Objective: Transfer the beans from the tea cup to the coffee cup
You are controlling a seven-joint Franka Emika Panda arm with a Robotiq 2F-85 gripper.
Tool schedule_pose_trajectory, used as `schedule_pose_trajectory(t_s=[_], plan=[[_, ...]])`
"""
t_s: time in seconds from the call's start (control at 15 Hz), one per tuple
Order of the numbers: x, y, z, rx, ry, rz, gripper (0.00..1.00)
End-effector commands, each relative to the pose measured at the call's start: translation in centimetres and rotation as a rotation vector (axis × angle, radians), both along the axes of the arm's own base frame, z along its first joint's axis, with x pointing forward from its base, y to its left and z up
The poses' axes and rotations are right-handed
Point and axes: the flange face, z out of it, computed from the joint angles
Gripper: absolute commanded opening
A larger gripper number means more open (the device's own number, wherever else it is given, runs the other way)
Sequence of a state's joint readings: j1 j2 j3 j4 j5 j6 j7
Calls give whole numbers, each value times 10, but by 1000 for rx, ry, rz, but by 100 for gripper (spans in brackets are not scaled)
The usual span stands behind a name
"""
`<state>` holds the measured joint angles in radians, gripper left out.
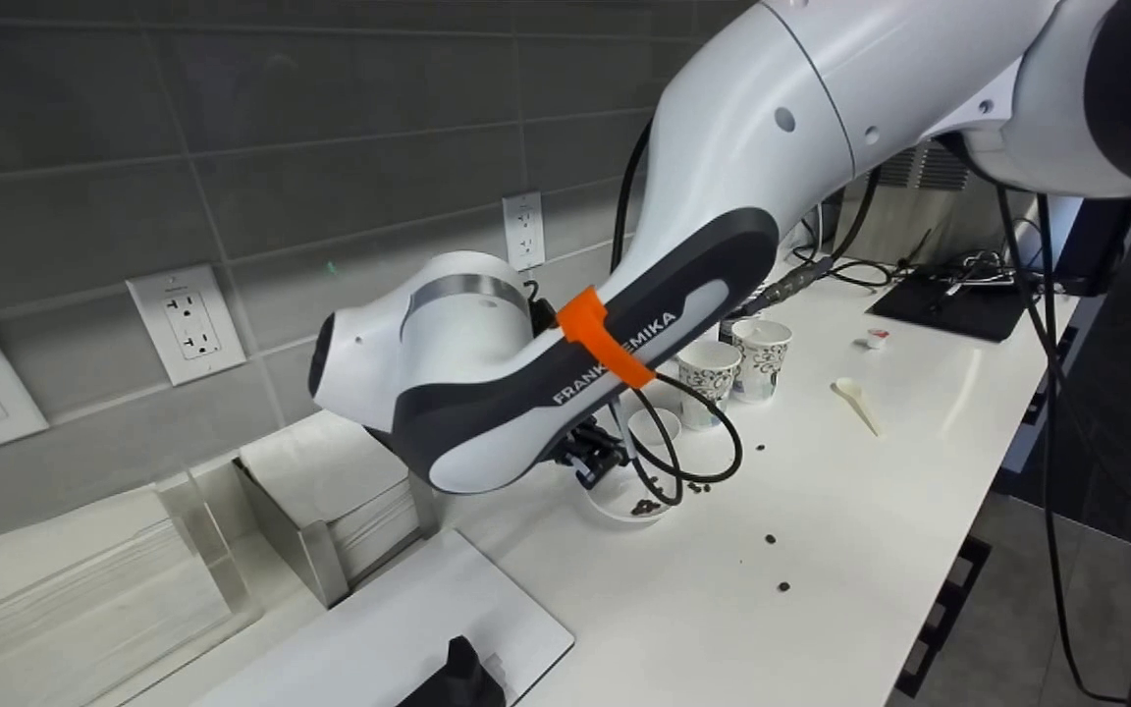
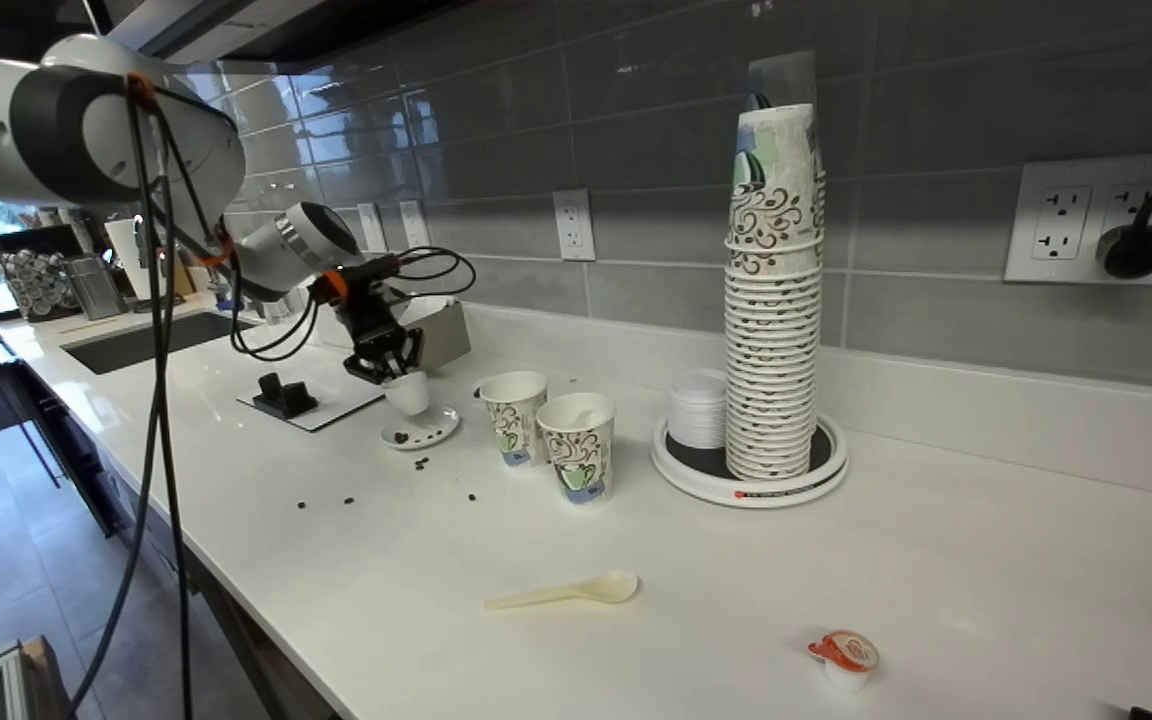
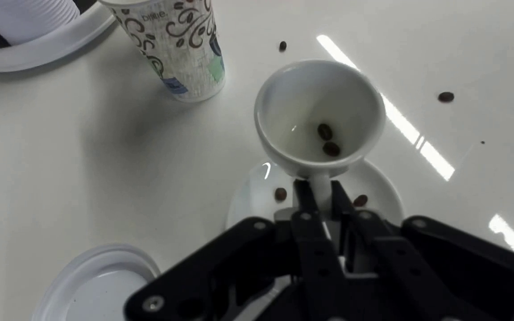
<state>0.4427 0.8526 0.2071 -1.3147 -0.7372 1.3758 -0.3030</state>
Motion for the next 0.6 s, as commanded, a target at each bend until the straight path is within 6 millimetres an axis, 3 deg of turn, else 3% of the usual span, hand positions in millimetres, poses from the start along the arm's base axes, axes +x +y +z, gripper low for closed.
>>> schedule_pose_trajectory(t_s=[0.0,0.27,0.53], plan=[[11,-10,33,118,61,18,3],[29,-33,60,312,108,74,3],[42,-69,80,488,114,50,3]])
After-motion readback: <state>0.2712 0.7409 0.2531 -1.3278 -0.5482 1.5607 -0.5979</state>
